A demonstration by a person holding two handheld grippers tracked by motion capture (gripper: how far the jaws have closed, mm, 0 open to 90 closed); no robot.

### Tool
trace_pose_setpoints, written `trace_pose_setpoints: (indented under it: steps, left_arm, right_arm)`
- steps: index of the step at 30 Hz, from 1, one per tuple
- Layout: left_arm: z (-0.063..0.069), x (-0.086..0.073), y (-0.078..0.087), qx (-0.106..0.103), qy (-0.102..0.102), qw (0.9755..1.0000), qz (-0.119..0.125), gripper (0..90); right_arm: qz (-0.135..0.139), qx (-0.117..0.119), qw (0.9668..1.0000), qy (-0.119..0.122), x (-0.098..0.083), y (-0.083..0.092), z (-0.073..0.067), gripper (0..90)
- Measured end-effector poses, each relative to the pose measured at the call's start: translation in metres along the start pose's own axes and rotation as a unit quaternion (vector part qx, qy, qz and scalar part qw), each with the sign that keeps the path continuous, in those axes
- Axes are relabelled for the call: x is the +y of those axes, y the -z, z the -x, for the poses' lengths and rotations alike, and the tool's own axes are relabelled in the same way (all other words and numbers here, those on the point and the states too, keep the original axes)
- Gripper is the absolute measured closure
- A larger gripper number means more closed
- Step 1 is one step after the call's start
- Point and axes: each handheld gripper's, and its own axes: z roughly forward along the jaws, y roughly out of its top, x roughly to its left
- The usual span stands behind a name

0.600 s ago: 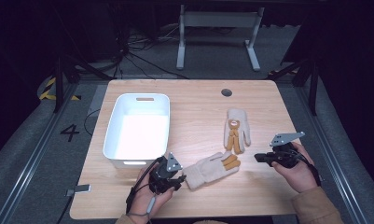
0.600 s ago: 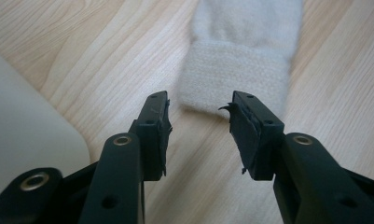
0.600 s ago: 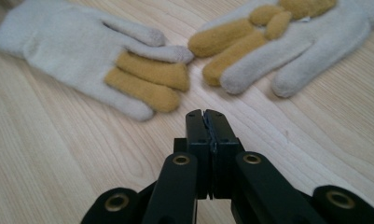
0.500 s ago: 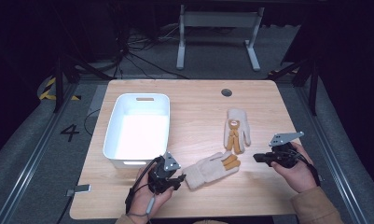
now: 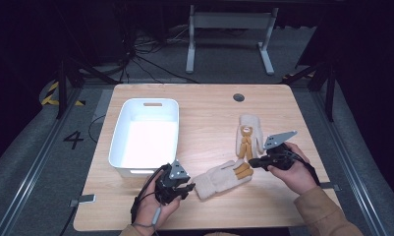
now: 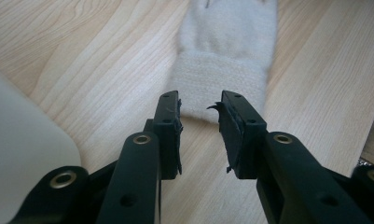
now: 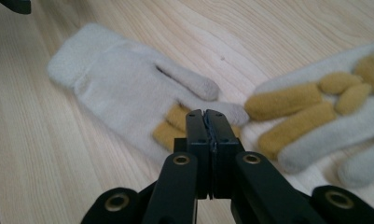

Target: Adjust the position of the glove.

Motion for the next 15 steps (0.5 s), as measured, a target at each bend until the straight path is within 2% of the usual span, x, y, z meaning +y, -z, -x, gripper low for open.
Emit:
trace_pose_setpoints:
  steps: [4,15]
  left_arm:
    - [-0.002,-0.001,0.001,-0.001,0.003,1.0,0.001,71.4]
    - [-0.003,-0.001,0.003,0.0,0.008,1.0,0.006,69.9]
  right_arm:
    - [-0.006,0.006,0.9999,0.014,0.014,-0.007,-0.002,89.9]
    - [-0.019,0.015,0.9995,0.021,0.03,-0.023,-0.001,89.9]
